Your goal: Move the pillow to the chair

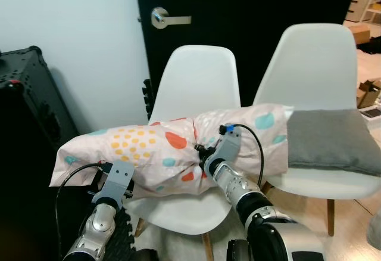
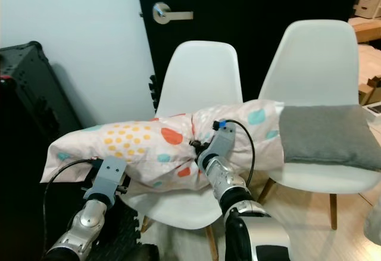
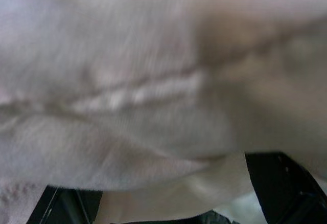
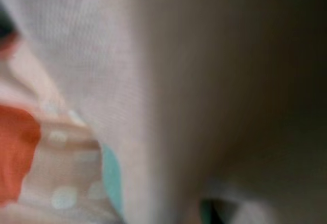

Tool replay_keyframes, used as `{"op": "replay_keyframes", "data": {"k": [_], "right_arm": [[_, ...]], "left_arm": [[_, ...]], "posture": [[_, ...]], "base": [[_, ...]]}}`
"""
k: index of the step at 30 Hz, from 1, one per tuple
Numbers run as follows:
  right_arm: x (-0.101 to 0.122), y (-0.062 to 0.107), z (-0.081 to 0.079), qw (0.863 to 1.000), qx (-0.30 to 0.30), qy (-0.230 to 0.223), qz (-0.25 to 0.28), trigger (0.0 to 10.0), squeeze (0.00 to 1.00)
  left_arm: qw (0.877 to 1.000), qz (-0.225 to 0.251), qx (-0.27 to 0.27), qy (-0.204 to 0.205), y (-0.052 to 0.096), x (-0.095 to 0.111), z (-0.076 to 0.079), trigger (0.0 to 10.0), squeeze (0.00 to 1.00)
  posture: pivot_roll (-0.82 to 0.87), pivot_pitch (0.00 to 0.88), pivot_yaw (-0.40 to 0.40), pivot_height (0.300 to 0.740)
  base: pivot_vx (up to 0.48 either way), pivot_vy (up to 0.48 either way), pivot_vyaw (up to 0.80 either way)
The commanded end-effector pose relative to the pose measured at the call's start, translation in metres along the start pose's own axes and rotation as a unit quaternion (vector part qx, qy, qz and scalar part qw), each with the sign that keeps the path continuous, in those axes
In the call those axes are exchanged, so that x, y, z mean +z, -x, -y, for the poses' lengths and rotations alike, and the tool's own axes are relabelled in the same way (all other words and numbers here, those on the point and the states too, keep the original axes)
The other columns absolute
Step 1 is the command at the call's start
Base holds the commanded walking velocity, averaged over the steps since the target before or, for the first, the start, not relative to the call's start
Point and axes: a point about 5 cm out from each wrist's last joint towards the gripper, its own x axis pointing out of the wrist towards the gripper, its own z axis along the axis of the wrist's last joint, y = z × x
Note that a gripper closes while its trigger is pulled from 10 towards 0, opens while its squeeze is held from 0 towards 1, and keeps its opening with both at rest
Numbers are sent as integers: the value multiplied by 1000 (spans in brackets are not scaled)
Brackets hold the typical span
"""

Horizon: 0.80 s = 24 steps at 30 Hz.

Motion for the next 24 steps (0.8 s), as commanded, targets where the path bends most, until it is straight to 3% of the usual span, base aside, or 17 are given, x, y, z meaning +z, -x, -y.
{"op": "replay_keyframes", "data": {"k": [1, 7, 12, 20, 24], "right_arm": [[-37, 4, 5, 995, -3, 39, -96, 10000, 0], [-53, 8, 9, 984, 11, 91, -153, 10000, 0], [-68, 12, 5, 965, 64, 145, -209, 10000, 0], [-73, 11, -8, 965, 95, 125, -212, 10000, 0], [-63, 6, -23, 976, 129, 73, -158, 10000, 0]], "left_arm": [[1000, 6, 5, -6, -2, 3, -4, 10000, 0], [1000, 4, 8, -3, -1, 2, -5, 10000, 0], [1000, 6, 9, -8, 0, 2, -5, 10000, 0], [999, 37, 17, -17, -10, 19, -13, 10000, 0], [997, 72, 22, -31, -18, 38, -17, 10000, 0]], "posture": [[9, 34, 41, 555], [10, 41, 39, 555], [10, 48, 44, 555], [15, 49, 43, 555], [19, 49, 44, 555]], "base": [[0, 0, 0], [0, 0, 0], [0, 0, 0], [0, 0, 0], [0, 0, 0]]}}
